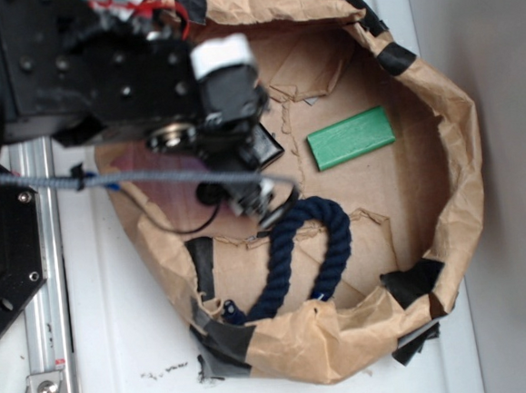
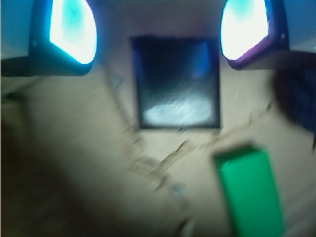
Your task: Grab the black box.
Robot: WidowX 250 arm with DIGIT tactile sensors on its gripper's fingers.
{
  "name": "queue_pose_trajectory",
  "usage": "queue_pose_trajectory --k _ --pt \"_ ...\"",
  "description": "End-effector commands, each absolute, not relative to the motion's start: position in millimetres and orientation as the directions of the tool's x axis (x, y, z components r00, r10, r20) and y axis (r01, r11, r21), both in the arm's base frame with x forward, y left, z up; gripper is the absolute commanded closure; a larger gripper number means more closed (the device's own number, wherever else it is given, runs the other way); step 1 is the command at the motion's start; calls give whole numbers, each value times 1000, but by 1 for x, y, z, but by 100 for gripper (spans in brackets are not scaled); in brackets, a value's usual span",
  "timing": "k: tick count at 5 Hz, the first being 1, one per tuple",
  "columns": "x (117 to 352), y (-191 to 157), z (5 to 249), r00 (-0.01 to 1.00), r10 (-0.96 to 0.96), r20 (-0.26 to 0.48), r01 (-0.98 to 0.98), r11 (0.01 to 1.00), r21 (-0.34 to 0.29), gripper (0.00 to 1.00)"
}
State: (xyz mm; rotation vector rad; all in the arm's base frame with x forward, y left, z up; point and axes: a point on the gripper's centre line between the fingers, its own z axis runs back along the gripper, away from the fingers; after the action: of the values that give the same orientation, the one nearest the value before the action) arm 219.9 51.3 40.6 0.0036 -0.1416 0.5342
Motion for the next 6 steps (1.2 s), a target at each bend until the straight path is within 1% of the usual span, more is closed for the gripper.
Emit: queue_pose_trajectory --k 1,4,5,6 --pt "217 78 34 859 497 119 -497 867 -32 0" --pt "237 86 36 833 549 68 -547 836 -46 0" --pt "244 81 38 837 542 77 -540 840 -43 0" --pt "247 76 40 847 525 79 -522 851 -53 0"
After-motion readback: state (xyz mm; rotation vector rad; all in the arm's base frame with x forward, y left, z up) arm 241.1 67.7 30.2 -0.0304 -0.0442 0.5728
